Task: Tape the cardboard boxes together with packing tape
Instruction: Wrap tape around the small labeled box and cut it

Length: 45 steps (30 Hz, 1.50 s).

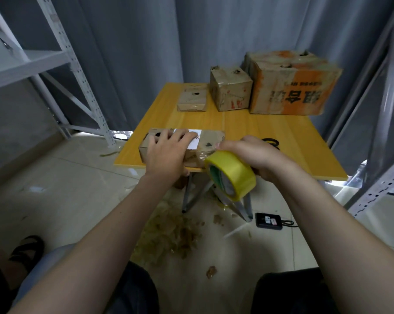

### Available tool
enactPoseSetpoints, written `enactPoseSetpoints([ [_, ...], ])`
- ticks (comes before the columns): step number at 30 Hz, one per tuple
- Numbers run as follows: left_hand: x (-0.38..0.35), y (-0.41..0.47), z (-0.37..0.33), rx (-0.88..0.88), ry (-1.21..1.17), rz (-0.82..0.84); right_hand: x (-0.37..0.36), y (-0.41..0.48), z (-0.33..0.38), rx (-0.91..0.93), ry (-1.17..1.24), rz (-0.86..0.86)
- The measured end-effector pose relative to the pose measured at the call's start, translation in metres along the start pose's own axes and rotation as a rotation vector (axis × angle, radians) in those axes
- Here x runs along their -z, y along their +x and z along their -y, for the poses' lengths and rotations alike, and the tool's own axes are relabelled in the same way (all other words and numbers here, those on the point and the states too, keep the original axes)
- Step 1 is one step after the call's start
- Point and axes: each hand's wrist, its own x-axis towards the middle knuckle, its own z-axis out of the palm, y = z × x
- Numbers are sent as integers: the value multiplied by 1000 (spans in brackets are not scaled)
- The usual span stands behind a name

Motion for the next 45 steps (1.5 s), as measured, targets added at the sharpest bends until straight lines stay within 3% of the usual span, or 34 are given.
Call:
enactPoseSetpoints([
  [6,12,-3,-3,22,-41,-72,11,-5,0,-20,181,10],
  [10,37,16,4,140,-220,-81,22,-5,10,54,418,7],
  [17,38,49,9,53,-205,50,4,-11,13,66,278,220],
  [21,31,60,18,36,-266,60,-2,-11,10,117,377,144],
  [25,25,61,27,-21,-439,-33,-14,-16,10,258,432,107],
  [29,38,66,32,-108,-345,-71,-26,-21,11,316,598,49],
  [35,54,62,48,-25,-288,156,-26,-27,12,536,592,-40],
  [37,48,59,45,-19,-316,190,-29,-26,13,527,571,-56],
  [42,36,57,32,-102,-433,30,-34,-21,19,477,606,-37],
  [45,28,60,30,-88,-415,26,-32,-17,26,416,625,-11],
])
